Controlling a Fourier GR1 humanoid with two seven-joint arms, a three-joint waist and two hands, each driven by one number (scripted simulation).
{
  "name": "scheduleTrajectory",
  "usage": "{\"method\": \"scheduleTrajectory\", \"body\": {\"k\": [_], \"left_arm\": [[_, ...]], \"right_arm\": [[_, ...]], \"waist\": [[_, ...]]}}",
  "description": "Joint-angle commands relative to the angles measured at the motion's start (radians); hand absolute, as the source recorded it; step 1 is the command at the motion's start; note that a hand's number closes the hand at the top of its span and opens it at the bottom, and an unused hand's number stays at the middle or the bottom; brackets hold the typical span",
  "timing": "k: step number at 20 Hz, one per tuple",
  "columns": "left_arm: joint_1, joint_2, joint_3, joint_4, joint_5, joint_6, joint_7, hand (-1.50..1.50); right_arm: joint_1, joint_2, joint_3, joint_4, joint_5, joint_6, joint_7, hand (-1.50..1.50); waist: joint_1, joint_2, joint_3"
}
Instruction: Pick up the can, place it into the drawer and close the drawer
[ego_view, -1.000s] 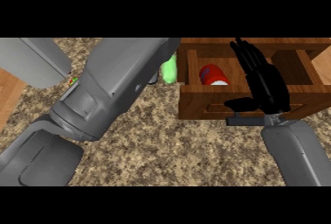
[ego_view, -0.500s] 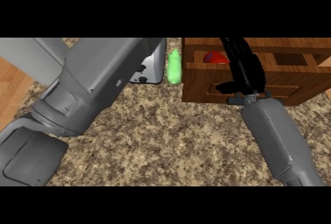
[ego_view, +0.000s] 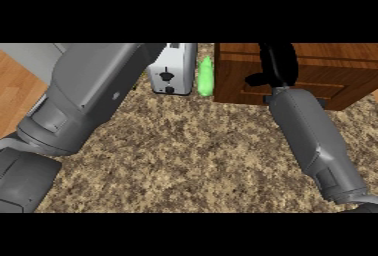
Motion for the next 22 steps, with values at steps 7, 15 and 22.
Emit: {"method": "scheduleTrajectory", "body": {"k": [7,15,22], "left_arm": [[0.1,0.078,-0.025,-0.137,-0.027,-0.024,0.06,-1.5],[0.181,0.121,-0.025,-0.269,-0.009,-0.059,0.114,-1.5],[0.274,0.164,-0.029,-0.371,-0.012,-0.062,0.112,-1.5]], "right_arm": [[-0.234,-0.033,-0.066,0.23,0.014,-0.054,0.0,-1.5],[-0.288,-0.025,-0.131,0.264,-0.057,-0.054,-0.079,-1.5],[-0.315,-0.016,-0.199,0.269,-0.13,-0.029,-0.173,-1.5]], "waist": [[0.029,0.007,0.001],[0.041,0.006,0.001],[0.055,0.003,0.001]]}}
